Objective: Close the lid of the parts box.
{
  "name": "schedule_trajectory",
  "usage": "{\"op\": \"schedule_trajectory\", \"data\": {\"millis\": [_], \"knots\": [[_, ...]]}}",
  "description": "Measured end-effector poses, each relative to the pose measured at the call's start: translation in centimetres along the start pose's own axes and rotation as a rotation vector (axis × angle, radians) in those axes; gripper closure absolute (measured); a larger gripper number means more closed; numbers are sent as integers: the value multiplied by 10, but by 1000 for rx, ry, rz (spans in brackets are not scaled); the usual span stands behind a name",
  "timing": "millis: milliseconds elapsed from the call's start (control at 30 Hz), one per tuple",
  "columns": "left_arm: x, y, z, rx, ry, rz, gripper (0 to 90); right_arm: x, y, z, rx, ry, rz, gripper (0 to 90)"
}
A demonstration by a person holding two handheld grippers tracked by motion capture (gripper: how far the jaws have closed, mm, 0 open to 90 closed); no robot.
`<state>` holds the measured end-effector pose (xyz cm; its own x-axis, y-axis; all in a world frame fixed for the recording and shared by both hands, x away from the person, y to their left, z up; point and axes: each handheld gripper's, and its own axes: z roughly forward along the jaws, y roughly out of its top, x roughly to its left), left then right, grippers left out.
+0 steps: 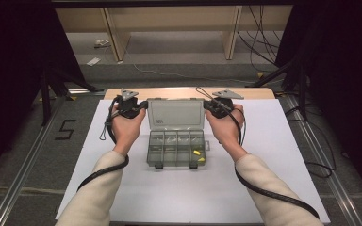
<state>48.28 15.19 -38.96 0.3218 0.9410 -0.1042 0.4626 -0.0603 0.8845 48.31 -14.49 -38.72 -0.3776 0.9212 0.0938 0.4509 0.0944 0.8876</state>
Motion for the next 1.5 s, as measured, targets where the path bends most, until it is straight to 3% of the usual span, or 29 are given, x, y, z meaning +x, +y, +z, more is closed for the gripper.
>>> {"op": "schedule_trajectory", "data": {"millis": [367, 833, 967, 1033, 1333, 1500], "knots": [[-3, -12, -16, -32, -17, 32, 882, 4, -8, -16, -7, 20, -34, 875], [-7, -30, -37, -77, -47, 82, 875, 12, -24, -39, -21, 36, -114, 874], [-8, -37, -41, -90, -50, 105, 873, 14, -29, -43, -23, 38, -132, 874], [-9, -40, -46, -92, -55, 137, 869, 14, -30, -45, -20, 40, -141, 874], [-7, -61, -67, -58, -118, 207, 818, 14, -48, -61, 9, 97, -191, 827], [-1, -77, -79, 18, -195, 197, 732, 6, -63, -72, 56, 166, -217, 716]]}}
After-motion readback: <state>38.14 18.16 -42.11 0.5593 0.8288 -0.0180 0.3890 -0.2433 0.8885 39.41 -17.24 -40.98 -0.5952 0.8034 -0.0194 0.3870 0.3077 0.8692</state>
